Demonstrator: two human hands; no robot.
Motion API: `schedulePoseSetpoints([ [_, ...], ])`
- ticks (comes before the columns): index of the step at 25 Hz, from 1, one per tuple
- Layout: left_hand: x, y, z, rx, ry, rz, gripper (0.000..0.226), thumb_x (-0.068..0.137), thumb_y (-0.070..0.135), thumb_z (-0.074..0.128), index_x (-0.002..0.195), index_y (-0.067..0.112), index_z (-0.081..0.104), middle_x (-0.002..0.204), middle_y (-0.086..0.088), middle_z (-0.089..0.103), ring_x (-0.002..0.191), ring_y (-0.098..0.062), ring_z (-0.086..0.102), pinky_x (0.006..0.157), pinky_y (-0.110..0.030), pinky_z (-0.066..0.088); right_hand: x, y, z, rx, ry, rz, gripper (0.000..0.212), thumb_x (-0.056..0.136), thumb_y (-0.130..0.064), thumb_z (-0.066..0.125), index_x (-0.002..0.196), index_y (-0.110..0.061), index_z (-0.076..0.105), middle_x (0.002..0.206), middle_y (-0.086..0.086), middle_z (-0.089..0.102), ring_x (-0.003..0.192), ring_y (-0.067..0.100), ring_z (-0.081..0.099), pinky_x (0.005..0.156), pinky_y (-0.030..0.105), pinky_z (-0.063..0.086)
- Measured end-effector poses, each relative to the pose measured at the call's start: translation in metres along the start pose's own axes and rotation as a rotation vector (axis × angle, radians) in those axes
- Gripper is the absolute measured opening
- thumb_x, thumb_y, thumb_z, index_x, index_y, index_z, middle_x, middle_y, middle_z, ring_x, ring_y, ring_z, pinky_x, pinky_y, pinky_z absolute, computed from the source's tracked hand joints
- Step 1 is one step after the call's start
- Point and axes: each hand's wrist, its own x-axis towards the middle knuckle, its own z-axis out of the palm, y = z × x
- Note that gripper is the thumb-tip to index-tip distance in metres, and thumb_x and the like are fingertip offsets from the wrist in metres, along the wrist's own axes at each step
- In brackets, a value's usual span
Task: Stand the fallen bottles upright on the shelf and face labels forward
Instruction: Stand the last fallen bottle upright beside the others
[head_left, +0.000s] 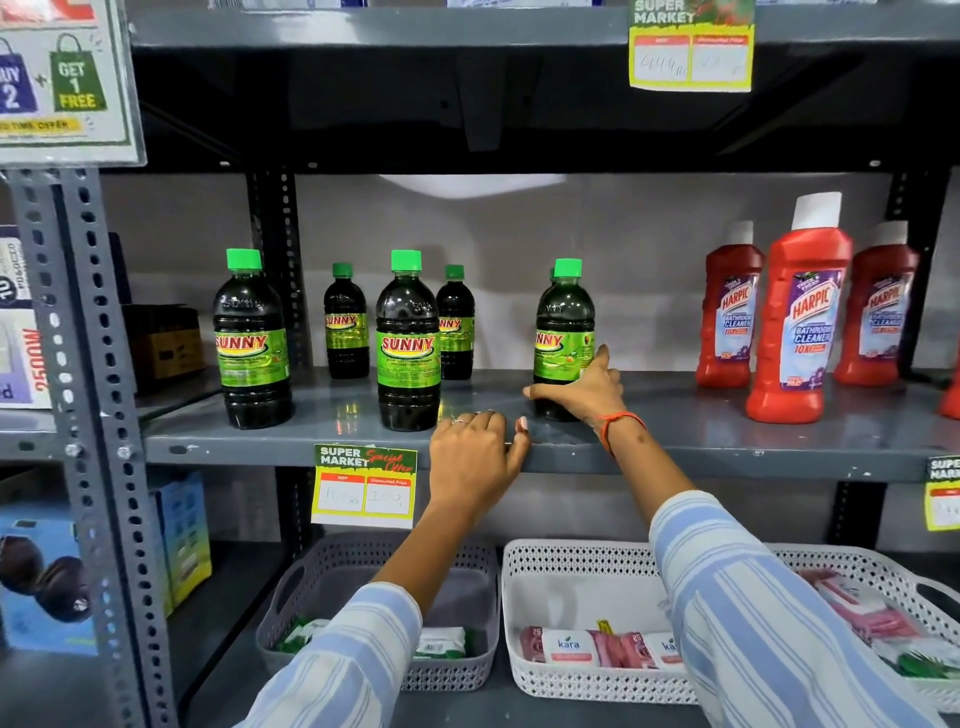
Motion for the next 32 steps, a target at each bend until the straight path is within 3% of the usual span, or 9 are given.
schedulePoseSetpoints([
  [3,-0.001,-0.001,0.001,0.004,0.006,-0.002,0.048,0.089,0.039,0.034,0.059,0.012,0.060,0.057,-0.007,0.066,0.053,-0.028,0.060,0.055,-0.031,0.042,0.001,0.000,-0.001,0.060,0.009,-0.034,0.119,0.043,-0.038,0.089,0.138,-0.007,0.024,0.129,0.018,0.055,0.123,0.036,0.052,0.104,0.047,0.045],
  [8,0.000,-0.001,0.001,0.003,0.004,0.002,0.047,0.088,0.039,0.035,0.059,0.013,0.060,0.056,-0.006,0.066,0.053,-0.027,0.060,0.055,-0.030,0.043,0.000,0.001,-0.003,0.149,-0.086,-0.003,0.094,0.064,-0.015,0.080,0.139,-0.004,0.025,0.113,0.010,0.060,0.114,0.028,0.058,0.094,0.035,0.049],
  [12,-0.001,-0.001,0.001,-0.005,0.007,0.000,0.047,0.088,0.039,0.035,0.059,0.013,0.060,0.057,-0.006,0.066,0.053,-0.027,0.060,0.055,-0.031,0.043,0.001,0.002,-0.002,0.143,-0.054,-0.024,0.117,0.035,-0.043,0.087,0.134,-0.012,0.031,0.125,0.012,0.056,0.120,0.030,0.054,0.103,0.045,0.047],
  [17,-0.001,-0.001,0.000,-0.019,-0.007,-0.001,0.045,0.087,0.038,0.036,0.057,0.013,0.059,0.054,-0.007,0.064,0.053,-0.028,0.060,0.055,-0.031,0.042,-0.006,-0.001,-0.007,0.142,-0.071,-0.051,0.083,0.055,-0.020,0.084,0.125,-0.007,0.042,0.113,0.012,0.067,0.107,0.029,0.063,0.093,0.041,0.053],
  [20,-0.002,-0.001,0.001,-0.029,-0.015,0.004,0.047,0.088,0.039,0.034,0.059,0.012,0.059,0.056,-0.008,0.065,0.053,-0.028,0.060,0.056,-0.032,0.043,-0.014,0.001,-0.009,0.155,-0.102,-0.068,0.079,0.061,-0.016,0.082,0.127,-0.007,0.040,0.111,0.008,0.065,0.104,0.024,0.062,0.089,0.035,0.052],
  [24,-0.001,-0.003,0.001,-0.045,-0.007,0.011,0.050,0.088,0.042,0.034,0.059,0.011,0.059,0.056,-0.010,0.065,0.054,-0.029,0.061,0.055,-0.032,0.042,-0.028,-0.001,-0.019,0.172,-0.181,-0.112,0.081,0.061,-0.019,0.085,0.127,-0.010,0.039,0.116,0.006,0.064,0.111,0.023,0.061,0.098,0.036,0.049],
  [26,0.002,0.000,-0.004,-0.042,-0.089,-0.017,0.054,0.090,0.051,0.034,0.064,0.010,0.059,0.062,-0.012,0.067,0.061,-0.032,0.062,0.056,-0.033,0.041,-0.034,-0.002,-0.031,0.221,-0.244,-0.103,0.079,0.068,-0.035,0.081,0.130,-0.012,0.038,0.123,0.000,0.059,0.117,0.018,0.056,0.102,0.036,0.044],
  [29,0.022,0.005,-0.009,-0.086,-0.306,-0.178,0.067,0.080,0.074,0.039,0.093,0.013,0.063,0.084,-0.012,0.072,0.082,-0.032,0.066,0.063,-0.035,0.046,-0.036,-0.002,-0.047,0.275,-0.287,-0.008,0.063,0.085,-0.061,0.050,0.131,-0.018,0.045,0.128,-0.004,0.053,0.124,0.015,0.048,0.105,0.041,0.032],
  [32,0.047,0.009,-0.005,-0.468,-0.550,-0.342,0.068,0.069,0.074,0.059,0.110,0.020,0.065,0.104,-0.008,0.072,0.101,-0.029,0.064,0.081,-0.041,0.053,-0.034,0.001,-0.050,0.331,-0.291,0.048,0.032,0.096,-0.042,0.034,0.110,-0.023,0.056,0.130,0.007,0.060,0.117,0.024,0.056,0.112,0.045,0.033],
])
